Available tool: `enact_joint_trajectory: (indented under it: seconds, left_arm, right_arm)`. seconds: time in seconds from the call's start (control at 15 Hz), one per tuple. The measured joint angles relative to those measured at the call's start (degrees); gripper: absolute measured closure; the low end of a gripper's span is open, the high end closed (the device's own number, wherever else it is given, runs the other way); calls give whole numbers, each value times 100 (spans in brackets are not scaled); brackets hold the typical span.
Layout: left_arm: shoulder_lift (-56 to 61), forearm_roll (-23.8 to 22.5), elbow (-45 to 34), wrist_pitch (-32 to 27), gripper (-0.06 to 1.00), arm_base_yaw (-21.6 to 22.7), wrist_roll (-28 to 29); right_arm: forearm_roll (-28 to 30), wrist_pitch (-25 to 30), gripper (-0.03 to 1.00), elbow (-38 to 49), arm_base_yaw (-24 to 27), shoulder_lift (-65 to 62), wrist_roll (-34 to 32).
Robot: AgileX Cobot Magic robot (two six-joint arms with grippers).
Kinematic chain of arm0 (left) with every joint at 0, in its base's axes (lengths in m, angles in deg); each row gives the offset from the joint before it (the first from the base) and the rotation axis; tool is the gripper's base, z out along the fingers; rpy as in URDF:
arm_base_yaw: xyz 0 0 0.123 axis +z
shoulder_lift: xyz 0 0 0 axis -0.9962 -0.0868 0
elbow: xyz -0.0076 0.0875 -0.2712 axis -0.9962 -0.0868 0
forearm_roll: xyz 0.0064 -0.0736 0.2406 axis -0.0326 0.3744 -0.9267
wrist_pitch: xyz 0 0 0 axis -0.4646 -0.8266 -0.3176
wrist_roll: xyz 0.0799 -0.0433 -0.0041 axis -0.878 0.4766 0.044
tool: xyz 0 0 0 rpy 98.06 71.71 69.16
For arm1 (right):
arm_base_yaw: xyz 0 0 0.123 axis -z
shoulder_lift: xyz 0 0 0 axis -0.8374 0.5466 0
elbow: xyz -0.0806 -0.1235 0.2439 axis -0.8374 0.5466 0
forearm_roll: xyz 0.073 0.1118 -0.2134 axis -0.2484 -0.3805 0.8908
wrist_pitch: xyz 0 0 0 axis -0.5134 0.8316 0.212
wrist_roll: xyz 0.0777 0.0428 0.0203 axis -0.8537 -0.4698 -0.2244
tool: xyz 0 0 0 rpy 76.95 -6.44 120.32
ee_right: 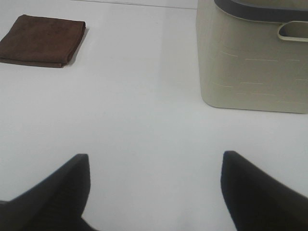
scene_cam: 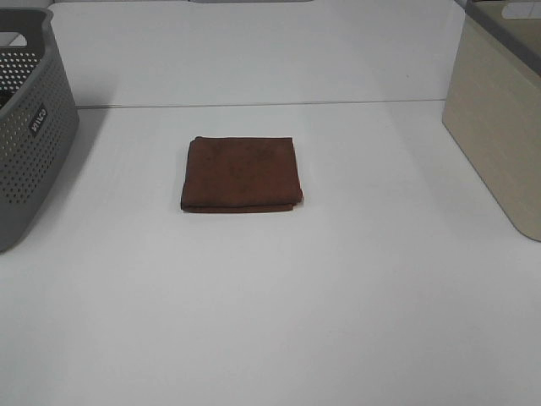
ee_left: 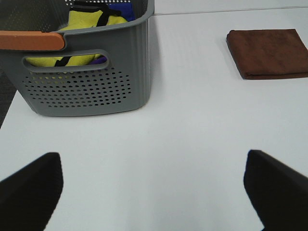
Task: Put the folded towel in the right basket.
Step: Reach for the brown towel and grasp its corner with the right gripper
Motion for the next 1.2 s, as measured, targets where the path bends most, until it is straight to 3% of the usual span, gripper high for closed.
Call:
enact_joint_trajectory:
  seconds: [1.2]
  left_arm:
    - [0,0,0,0,-3,0,0]
  right_arm:
    - [0,0,25,0,0,0,0]
